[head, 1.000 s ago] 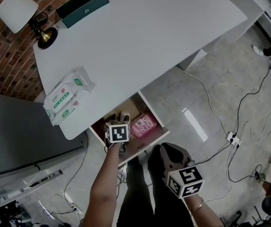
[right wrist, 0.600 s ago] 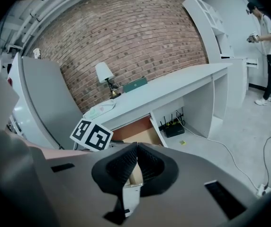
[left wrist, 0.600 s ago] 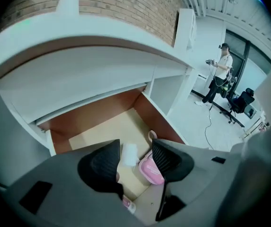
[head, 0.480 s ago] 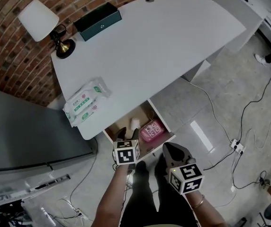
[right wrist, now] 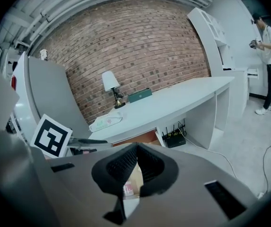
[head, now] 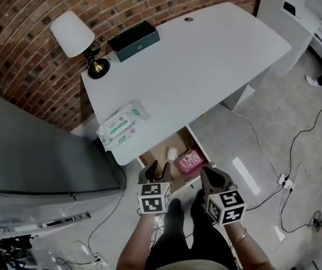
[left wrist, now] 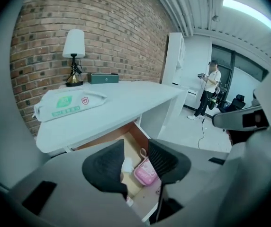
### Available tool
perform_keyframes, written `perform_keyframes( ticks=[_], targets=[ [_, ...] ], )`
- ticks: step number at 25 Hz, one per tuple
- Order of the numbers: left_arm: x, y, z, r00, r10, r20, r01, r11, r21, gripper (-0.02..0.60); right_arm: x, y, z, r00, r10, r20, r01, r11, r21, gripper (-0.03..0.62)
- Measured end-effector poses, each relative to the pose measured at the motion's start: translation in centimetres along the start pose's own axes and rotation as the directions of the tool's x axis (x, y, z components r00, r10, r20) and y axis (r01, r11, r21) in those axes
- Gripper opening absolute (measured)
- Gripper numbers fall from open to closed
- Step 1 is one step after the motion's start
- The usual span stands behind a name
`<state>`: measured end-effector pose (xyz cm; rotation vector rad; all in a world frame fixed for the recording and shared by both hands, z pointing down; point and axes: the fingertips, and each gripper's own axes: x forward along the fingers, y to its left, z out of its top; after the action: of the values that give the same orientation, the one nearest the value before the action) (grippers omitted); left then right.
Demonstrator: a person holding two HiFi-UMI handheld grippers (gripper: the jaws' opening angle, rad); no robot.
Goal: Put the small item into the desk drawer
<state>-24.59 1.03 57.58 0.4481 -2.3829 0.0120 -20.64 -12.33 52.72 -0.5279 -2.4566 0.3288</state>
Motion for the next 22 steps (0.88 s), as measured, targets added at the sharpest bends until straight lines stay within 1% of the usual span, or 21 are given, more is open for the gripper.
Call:
perform_keyframes(
  ticks=[5,11,19,22],
  targets=[
    [-5.1,-0.1,2.2,0.997,-0.012,0.075,0.011,1.000,0.004,0.150,-1.5,2.0,0.7,1.000,-0.004,0.012,0.004,1.000,-0.011,0.009],
    [-10.7,0.3,4.2,0.987,-0.011,0.158,0.011,1.000,0.000,0.115,-3.4,4.6,2.2,0.999,-0.004,0.045,0.005,1.000,-0.029,0.009],
    [-16.2,1.0,4.8,0.977,0.005,0.211,-0.005,1.000,0.000,0.086,-5.9,7.3,3.9,0.996,-0.002,0.087,0.007,0.998,-0.061,0.009],
    [-17.7,1.2,5.0,0.973,0.000,0.230,-0.002,1.000,0.004,0.074,-6.7,8.1,4.2,0.995,-0.004,0.102,0.011,0.997,-0.070,0.009]
  ],
)
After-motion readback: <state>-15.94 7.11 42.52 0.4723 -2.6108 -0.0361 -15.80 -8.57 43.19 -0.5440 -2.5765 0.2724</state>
